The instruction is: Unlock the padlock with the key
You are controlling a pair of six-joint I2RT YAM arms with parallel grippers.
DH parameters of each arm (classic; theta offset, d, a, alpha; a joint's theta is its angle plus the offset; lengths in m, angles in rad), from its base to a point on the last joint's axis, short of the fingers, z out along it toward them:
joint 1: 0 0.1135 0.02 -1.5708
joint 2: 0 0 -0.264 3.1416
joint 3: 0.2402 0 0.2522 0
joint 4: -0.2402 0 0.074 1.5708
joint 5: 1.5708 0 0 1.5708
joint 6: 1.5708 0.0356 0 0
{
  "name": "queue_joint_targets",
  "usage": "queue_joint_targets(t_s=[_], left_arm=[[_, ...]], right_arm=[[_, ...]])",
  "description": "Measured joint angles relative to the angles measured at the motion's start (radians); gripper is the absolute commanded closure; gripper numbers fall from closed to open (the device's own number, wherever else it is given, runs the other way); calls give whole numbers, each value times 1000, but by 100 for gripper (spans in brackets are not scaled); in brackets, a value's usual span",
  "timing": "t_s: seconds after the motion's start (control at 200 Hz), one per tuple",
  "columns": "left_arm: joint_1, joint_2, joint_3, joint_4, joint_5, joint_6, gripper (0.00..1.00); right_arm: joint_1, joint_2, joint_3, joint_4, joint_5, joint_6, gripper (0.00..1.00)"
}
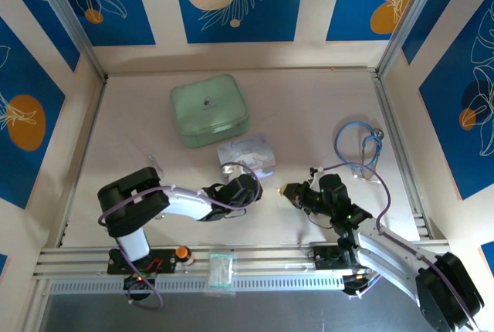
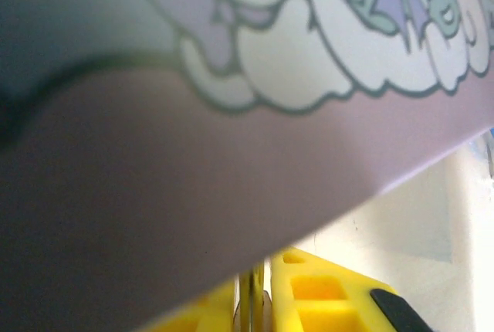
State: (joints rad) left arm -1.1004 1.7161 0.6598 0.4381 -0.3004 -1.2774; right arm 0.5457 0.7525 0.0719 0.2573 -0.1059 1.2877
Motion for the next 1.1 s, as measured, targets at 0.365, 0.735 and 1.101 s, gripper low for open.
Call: queue_joint_targets(t_s=[0.365,0.735,1.101], left_arm=[[7,-79,-123,158,-18,-246,87],[7,-79,-159,275,-49,-409,87],[8,-72,-163,319,-68,-459,89]], right_arm=[[47,64,-16,79,1,175,100],[136,315,39,273,-10,199,100],[148,377,49,375,-6,230,100]])
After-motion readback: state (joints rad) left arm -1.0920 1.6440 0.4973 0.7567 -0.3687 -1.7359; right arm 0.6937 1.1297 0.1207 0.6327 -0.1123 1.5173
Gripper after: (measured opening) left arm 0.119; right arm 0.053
